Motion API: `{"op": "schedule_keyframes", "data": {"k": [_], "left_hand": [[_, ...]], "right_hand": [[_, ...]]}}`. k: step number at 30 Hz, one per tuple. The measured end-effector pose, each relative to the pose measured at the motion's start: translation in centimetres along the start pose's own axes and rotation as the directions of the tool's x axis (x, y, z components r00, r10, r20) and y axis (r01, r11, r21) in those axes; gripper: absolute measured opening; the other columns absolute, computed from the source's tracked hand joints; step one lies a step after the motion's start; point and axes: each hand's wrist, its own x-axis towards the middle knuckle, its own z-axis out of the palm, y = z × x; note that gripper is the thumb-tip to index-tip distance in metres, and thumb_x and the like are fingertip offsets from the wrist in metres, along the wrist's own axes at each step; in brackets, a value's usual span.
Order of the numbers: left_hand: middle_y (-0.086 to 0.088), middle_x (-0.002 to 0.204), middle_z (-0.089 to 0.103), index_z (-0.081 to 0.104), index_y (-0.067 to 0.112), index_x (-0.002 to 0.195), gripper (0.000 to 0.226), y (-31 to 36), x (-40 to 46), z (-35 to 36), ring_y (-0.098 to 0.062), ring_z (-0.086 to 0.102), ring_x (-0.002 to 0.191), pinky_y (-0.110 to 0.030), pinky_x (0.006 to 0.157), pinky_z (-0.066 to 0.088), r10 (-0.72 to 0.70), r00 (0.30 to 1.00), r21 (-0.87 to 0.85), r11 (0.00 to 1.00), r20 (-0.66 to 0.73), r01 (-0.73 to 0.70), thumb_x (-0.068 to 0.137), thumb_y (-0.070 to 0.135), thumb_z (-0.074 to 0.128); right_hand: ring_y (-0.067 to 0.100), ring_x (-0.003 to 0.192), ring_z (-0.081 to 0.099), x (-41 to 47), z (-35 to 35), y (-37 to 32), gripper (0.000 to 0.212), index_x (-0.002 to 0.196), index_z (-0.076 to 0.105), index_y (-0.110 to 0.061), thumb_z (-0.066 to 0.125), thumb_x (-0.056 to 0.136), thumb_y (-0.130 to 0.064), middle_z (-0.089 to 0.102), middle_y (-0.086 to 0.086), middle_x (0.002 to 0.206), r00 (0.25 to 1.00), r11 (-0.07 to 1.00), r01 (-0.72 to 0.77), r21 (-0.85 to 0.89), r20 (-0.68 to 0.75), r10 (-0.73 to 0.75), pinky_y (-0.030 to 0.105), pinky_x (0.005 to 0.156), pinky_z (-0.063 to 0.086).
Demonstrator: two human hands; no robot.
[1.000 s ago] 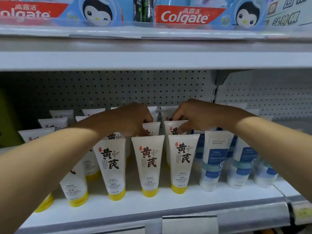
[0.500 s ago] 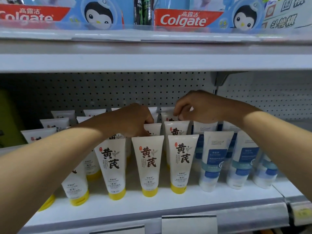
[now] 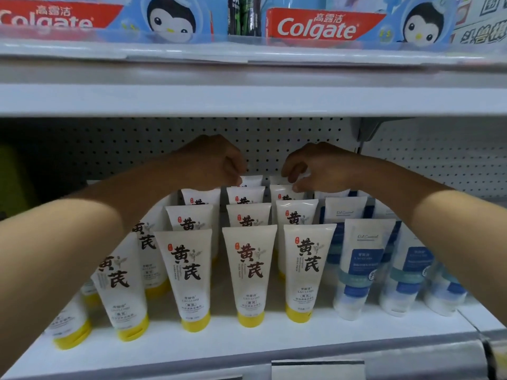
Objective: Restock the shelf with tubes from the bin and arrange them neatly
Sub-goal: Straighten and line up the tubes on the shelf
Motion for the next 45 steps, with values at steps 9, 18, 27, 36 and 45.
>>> {"op": "schedule_keyframes", "data": {"k": [9, 18, 27, 36, 45], "left_hand": [[0.002, 0.108, 0.064, 0.067, 0.013, 0.109, 0.028, -0.5, 1.9, 1.8, -0.013, 0.057, 0.095, -0.025, 0.084, 0.045, 0.053, 0.981, 0.186, 0.978, 0.188, -0.088, 0.084, 0.027, 0.066], [-0.001, 0.101, 0.069, 0.07, 0.013, 0.105, 0.024, -0.7, 2.1, 2.2, -0.013, 0.061, 0.087, -0.03, 0.085, 0.051, 0.089, 0.977, 0.196, 0.972, 0.195, -0.128, 0.084, 0.025, 0.066], [-0.001, 0.106, 0.069, 0.069, 0.013, 0.107, 0.025, -0.4, 1.4, 2.3, -0.014, 0.062, 0.094, -0.026, 0.085, 0.049, 0.098, 0.98, 0.187, 0.974, 0.172, -0.13, 0.085, 0.025, 0.066], [-0.001, 0.105, 0.069, 0.069, 0.013, 0.106, 0.024, -0.7, 1.5, 2.5, -0.013, 0.062, 0.091, -0.024, 0.082, 0.048, 0.09, 0.983, 0.166, 0.979, 0.158, -0.116, 0.085, 0.025, 0.066], [0.002, 0.115, 0.065, 0.065, 0.015, 0.111, 0.026, -0.5, 1.4, 1.6, -0.011, 0.058, 0.098, -0.023, 0.087, 0.043, 0.055, 0.984, 0.107, 0.992, 0.17, -0.074, 0.087, 0.025, 0.063]], "right_hand": [[0.02, 0.092, 0.063, 1.8, 1.0, -0.2, 0.024, 0.105, 0.069, -0.009, 0.063, 0.088, -0.023, 0.069, 0.005, 0.103, 0.989, 0.995, 0.024, -0.094, 0.151, -0.009, 0.032, 0.085, 0.051], [0.009, 0.086, 0.061, 1.3, 1.2, -0.2, 0.019, 0.103, 0.071, -0.015, 0.065, 0.086, -0.022, 0.068, -0.007, 0.094, 0.993, 0.999, 0.03, -0.018, 0.117, -0.028, 0.022, 0.079, 0.046], [0.01, 0.089, 0.063, 0.7, 1.0, -0.1, 0.013, 0.098, 0.07, -0.02, 0.064, 0.087, -0.024, 0.069, -0.008, 0.096, 0.993, 0.999, 0.027, 0.029, 0.118, -0.03, 0.019, 0.075, 0.048], [0.005, 0.098, 0.052, 0.2, -0.9, 1.6, 0.02, 0.103, 0.069, -0.019, 0.057, 0.091, -0.01, 0.064, -0.007, 0.106, 0.992, 0.994, -0.048, 0.097, -0.11, 0.058, 0.012, 0.081, 0.037], [0.014, 0.112, 0.053, 0.6, -0.6, 2.1, 0.023, 0.111, 0.067, -0.017, 0.054, 0.092, -0.011, 0.061, -0.001, 0.123, 0.986, 0.996, -0.049, 0.072, -0.154, 0.059, 0.015, 0.087, 0.032]]}}
